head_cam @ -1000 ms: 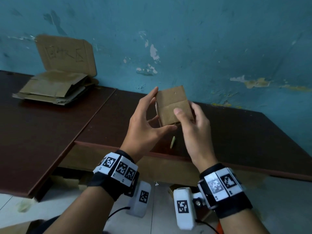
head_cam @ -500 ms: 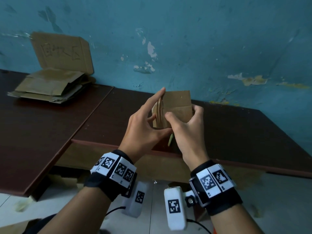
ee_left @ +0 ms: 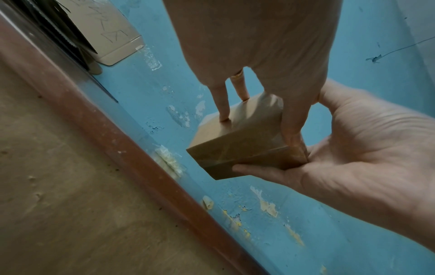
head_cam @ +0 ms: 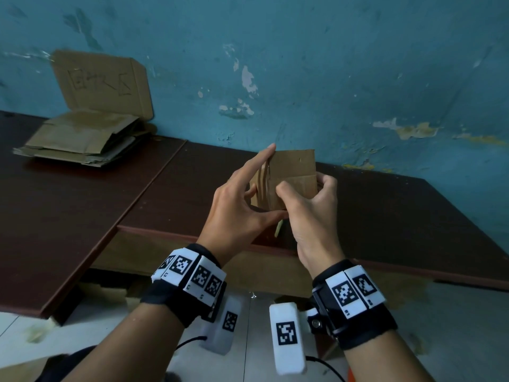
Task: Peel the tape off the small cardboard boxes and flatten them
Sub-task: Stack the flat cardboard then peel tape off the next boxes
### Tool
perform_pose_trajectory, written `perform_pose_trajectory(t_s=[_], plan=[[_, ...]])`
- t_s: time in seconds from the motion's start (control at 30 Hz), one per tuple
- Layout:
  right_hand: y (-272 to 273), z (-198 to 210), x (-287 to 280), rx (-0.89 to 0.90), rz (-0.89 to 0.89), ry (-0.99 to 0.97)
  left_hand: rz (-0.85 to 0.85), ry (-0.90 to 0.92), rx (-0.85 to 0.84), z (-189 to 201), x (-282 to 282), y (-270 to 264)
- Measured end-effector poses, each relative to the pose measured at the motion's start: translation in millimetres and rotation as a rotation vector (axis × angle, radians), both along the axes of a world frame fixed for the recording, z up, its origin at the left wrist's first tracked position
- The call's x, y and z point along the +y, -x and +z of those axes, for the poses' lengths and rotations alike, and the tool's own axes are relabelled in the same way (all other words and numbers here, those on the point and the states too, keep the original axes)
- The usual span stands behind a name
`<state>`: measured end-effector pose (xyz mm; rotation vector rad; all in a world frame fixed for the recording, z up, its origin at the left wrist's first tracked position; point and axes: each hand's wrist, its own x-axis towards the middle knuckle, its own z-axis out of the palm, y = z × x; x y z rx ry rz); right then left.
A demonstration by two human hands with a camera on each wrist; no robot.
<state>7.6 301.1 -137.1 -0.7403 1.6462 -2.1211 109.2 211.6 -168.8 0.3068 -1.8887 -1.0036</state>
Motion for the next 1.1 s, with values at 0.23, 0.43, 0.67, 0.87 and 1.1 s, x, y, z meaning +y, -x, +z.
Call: perform_pose_trajectory(t_s=[0.23, 0.43, 0.67, 0.87, 1.1], plan=[[1.7, -2.6, 0.6, 0.016, 0.003, -0.004, 0.014, 0.015, -0.007, 1.0, 1.2, 0.3], [2.4, -0.9, -1.3, -0.014, 0.000, 0.009, 0.017, 0.007, -0.002, -0.7, 0.9, 1.8], [2.0, 0.0, -0.6, -0.080, 0.036, 0.050, 0.021, 0.005, -0.005, 0.9, 0.6, 0.9], [3.5, -0.3, -3.7, -0.084, 0.025, 0.059, 0.017, -0.018, 0.008, -1.2, 1.7, 2.6], [4.4, 1.2, 0.5, -0.107, 0.107, 0.051, 0.014, -0.023, 0.013, -0.2, -0.3, 1.2]])
